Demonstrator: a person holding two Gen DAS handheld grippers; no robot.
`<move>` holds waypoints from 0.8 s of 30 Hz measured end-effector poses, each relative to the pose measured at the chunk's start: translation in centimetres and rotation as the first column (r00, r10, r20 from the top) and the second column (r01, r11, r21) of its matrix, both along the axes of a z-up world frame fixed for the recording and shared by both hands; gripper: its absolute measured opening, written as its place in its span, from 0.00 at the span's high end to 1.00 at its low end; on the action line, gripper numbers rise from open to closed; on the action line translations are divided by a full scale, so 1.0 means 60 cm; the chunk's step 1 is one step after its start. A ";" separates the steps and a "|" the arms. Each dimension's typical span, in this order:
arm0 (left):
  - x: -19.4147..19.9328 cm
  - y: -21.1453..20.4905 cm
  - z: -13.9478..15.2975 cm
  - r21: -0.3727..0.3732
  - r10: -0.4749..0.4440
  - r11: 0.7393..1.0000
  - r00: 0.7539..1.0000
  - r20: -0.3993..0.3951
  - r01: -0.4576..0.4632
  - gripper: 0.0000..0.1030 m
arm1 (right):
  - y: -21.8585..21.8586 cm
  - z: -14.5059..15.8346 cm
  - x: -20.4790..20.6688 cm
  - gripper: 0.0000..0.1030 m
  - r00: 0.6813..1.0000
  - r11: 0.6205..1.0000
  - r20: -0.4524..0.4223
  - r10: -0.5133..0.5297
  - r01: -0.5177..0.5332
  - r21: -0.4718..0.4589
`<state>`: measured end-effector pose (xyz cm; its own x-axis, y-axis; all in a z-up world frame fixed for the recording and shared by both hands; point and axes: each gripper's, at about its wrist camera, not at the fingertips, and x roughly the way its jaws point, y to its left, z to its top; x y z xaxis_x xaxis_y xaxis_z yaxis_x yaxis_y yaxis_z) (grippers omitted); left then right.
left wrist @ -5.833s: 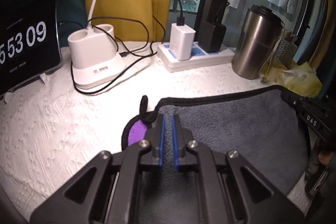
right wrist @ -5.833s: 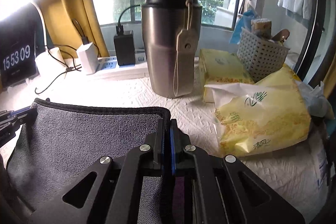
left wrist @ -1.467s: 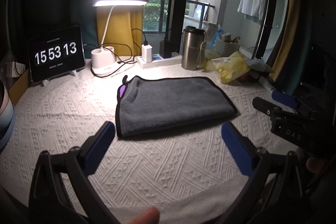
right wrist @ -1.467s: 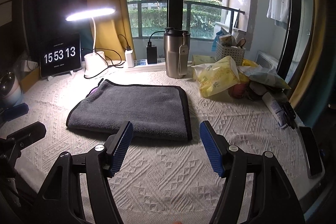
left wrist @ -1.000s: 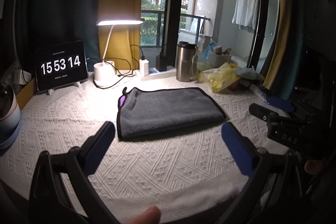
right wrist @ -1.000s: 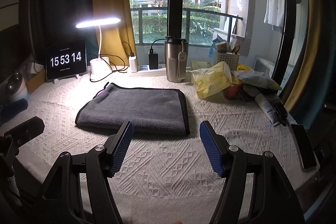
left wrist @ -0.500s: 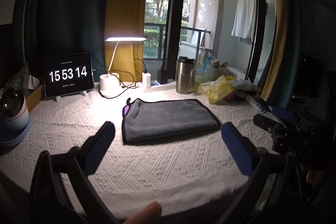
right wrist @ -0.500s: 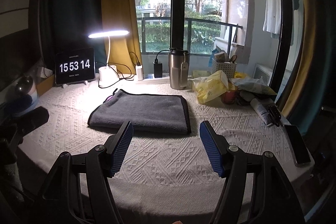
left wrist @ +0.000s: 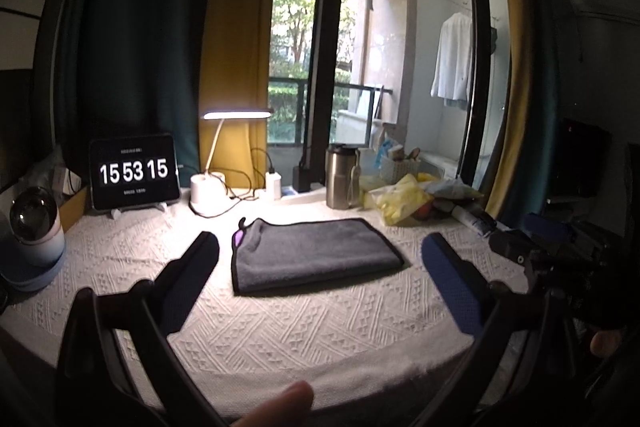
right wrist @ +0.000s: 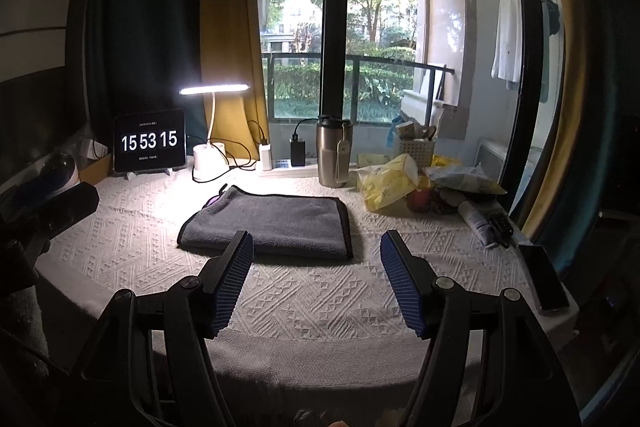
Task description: Fold towel
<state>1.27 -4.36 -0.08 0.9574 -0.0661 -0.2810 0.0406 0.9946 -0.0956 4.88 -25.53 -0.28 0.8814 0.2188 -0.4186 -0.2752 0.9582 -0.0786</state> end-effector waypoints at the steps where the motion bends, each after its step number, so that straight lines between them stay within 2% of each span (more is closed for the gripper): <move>1: -0.003 -0.001 0.002 0.004 0.001 1.000 1.000 0.006 -0.001 0.01 | -0.001 0.003 -0.004 0.33 1.000 1.000 0.007 -0.002 0.002 0.001; 12: -0.045 -0.014 0.038 0.038 -0.014 0.999 0.996 0.090 0.011 0.01 | -0.009 0.040 -0.055 0.33 0.996 1.000 0.085 -0.011 0.010 0.013; 18: -0.077 -0.015 0.066 0.038 -0.002 0.999 0.982 0.187 -0.006 0.01 | -0.018 0.065 -0.084 0.33 0.988 1.000 0.154 -0.012 0.009 0.024; 24: -0.087 -0.007 0.088 0.025 0.002 1.000 0.975 0.221 -0.008 0.01 | -0.018 0.088 -0.098 0.33 0.980 0.999 0.200 -0.014 0.008 0.032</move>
<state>-3.96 -4.79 5.19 0.9964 -0.0566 -0.0639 0.0529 0.9969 -0.0591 -1.03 -26.62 5.03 0.9491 0.2189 -0.2267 -0.2465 0.9638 -0.1013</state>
